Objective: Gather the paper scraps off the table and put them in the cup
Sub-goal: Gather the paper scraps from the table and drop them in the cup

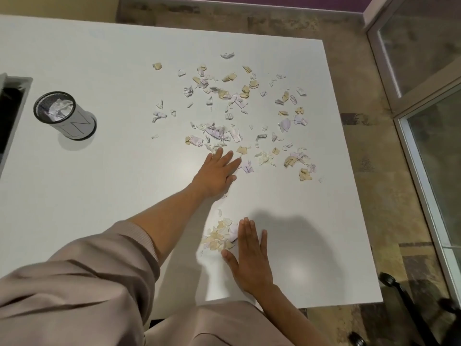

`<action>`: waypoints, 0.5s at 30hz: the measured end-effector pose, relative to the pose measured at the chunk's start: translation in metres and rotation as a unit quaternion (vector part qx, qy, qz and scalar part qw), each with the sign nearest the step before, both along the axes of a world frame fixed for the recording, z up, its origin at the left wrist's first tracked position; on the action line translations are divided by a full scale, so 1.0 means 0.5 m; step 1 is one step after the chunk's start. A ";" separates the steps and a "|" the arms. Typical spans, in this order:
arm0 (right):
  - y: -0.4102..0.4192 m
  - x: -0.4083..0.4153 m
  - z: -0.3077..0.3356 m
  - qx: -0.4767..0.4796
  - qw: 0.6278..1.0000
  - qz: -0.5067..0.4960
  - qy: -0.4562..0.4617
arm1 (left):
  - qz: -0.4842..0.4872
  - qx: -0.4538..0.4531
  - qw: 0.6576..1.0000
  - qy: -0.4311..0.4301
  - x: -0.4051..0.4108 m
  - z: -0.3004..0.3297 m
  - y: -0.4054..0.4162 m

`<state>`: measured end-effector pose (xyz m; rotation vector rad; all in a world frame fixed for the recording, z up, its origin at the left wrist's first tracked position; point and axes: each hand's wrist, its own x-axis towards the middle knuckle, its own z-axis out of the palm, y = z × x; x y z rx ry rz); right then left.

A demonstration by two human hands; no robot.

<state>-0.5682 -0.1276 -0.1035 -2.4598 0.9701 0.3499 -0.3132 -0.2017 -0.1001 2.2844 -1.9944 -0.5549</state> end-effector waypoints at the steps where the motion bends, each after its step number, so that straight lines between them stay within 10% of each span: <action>1: -0.002 0.000 0.000 0.002 1.000 -0.001 -0.002 | -0.005 -0.009 1.000 0.004 -0.002 -0.003 0.005; 15: -0.028 -0.004 0.008 -0.002 0.998 0.062 -0.023 | 0.039 -0.051 0.980 0.191 -0.072 0.012 0.244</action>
